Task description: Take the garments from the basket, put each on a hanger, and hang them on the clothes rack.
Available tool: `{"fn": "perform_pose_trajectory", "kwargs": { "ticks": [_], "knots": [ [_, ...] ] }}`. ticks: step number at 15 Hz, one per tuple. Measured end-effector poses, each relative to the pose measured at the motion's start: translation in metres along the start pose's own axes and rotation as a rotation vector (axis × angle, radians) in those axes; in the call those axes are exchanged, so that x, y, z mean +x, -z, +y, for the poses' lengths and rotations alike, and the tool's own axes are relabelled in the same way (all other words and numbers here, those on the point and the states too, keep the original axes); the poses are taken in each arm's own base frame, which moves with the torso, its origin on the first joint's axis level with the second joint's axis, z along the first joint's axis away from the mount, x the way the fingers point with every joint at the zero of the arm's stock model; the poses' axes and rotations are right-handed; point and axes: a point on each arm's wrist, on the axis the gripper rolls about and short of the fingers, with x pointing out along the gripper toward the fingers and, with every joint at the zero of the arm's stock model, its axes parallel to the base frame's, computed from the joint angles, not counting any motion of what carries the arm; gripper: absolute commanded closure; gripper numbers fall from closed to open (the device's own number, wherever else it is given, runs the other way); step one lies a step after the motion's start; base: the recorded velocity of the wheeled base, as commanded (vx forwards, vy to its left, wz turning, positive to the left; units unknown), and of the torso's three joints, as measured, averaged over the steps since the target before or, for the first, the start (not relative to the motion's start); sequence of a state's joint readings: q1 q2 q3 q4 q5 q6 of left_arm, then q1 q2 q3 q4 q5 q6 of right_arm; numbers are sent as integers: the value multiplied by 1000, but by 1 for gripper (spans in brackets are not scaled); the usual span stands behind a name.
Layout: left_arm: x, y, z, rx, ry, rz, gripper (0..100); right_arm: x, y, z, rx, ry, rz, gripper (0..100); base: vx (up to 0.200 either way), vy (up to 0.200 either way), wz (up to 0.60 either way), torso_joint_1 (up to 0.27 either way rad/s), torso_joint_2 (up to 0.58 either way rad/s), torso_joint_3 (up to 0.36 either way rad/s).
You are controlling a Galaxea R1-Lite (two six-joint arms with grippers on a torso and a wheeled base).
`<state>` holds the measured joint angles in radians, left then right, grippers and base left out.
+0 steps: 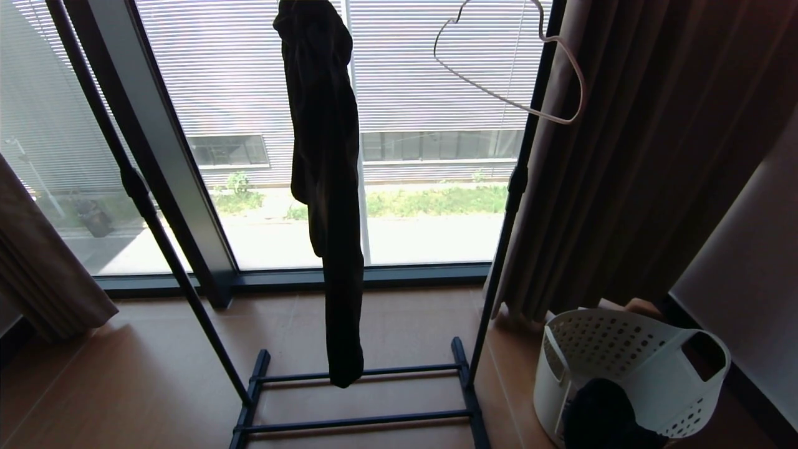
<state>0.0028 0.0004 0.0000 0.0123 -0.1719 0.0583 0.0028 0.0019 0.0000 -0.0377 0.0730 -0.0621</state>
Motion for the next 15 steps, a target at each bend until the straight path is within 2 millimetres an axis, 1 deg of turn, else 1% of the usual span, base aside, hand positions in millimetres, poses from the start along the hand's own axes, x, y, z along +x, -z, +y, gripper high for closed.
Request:
{"fn": "perform_pose_trajectory", "kwargs": {
  "ticks": [8, 15],
  "knots": [
    [0, 0, 0, 0, 0, 0, 0, 0, 0, 0, 0, 0, 0, 0, 0, 0, -600, 2, 4, 7],
    [0, 0, 0, 0, 0, 0, 0, 0, 0, 0, 0, 0, 0, 0, 0, 0, 0, 0, 0, 0]
  ]
}}
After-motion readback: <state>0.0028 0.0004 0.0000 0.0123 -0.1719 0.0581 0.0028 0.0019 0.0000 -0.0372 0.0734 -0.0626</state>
